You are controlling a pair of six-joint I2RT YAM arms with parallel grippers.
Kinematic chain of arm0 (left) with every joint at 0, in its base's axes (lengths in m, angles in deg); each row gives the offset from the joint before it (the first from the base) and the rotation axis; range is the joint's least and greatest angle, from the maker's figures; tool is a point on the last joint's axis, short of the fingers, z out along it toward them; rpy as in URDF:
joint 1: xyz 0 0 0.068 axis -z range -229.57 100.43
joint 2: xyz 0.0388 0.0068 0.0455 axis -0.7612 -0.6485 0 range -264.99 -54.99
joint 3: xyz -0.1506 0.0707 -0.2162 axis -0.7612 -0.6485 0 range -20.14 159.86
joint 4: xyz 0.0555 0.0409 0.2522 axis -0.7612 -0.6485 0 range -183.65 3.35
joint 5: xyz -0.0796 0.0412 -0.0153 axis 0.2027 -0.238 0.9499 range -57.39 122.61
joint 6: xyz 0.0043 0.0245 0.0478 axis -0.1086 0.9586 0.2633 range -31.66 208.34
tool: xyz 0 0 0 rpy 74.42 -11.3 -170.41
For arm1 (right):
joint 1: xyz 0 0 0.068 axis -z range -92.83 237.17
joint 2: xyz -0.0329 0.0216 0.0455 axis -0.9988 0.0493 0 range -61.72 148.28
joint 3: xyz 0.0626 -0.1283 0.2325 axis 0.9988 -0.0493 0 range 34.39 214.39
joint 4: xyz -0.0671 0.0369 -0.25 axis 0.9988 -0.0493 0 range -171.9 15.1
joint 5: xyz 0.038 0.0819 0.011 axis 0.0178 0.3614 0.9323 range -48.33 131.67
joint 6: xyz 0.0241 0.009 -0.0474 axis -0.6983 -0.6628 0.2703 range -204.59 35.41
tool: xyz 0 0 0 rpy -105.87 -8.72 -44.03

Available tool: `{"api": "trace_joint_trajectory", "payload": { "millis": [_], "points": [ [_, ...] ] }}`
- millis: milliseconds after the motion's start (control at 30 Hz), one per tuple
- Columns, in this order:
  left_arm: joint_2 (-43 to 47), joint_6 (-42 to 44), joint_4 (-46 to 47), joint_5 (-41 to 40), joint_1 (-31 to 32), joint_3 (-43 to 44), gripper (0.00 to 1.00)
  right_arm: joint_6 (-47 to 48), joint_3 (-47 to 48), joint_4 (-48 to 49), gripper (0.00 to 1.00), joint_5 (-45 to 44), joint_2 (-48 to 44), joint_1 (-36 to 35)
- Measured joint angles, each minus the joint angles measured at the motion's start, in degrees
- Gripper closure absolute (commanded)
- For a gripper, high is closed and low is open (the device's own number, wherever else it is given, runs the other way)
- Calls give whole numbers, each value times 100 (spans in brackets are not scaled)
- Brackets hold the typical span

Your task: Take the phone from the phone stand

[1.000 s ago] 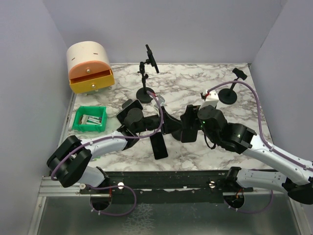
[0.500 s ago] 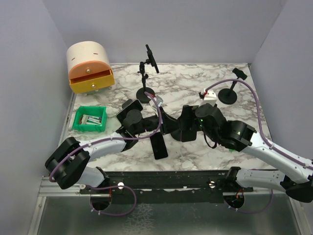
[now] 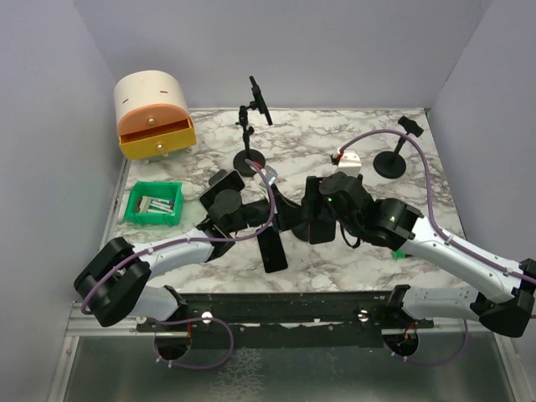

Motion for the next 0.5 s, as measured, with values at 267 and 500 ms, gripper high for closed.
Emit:
{"api": "trace_joint_trajectory", "payload": {
  "millis": [267, 500],
  "points": [
    [66, 2, -9, -2, 2, -33, 84, 20, 0, 13, 57, -85, 90, 22],
    [186, -33, -37, -11, 2, -136, 48, 55, -2, 22, 81, -68, 76, 22]
  ]
}}
